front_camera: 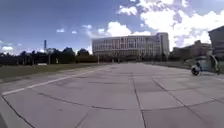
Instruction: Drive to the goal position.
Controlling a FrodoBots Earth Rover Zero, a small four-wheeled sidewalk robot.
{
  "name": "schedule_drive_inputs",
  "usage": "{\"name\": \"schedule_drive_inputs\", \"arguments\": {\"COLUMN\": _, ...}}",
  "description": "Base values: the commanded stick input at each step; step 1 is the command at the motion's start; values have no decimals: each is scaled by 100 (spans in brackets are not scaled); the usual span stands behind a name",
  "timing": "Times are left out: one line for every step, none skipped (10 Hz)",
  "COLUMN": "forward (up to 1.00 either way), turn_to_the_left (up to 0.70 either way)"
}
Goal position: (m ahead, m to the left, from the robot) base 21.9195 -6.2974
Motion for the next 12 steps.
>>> {"name": "schedule_drive_inputs", "arguments": {"forward": 70, "turn_to_the_left": -5}}
{"name": "schedule_drive_inputs", "arguments": {"forward": 70, "turn_to_the_left": -29}}
{"name": "schedule_drive_inputs", "arguments": {"forward": 70, "turn_to_the_left": -35}}
{"name": "schedule_drive_inputs", "arguments": {"forward": 70, "turn_to_the_left": -35}}
{"name": "schedule_drive_inputs", "arguments": {"forward": 70, "turn_to_the_left": -35}}
{"name": "schedule_drive_inputs", "arguments": {"forward": 70, "turn_to_the_left": -35}}
{"name": "schedule_drive_inputs", "arguments": {"forward": 70, "turn_to_the_left": -35}}
{"name": "schedule_drive_inputs", "arguments": {"forward": 70, "turn_to_the_left": -35}}
{"name": "schedule_drive_inputs", "arguments": {"forward": 70, "turn_to_the_left": -35}}
{"name": "schedule_drive_inputs", "arguments": {"forward": 70, "turn_to_the_left": -35}}
{"name": "schedule_drive_inputs", "arguments": {"forward": 70, "turn_to_the_left": -32}}
{"name": "schedule_drive_inputs", "arguments": {"forward": 70, "turn_to_the_left": -15}}
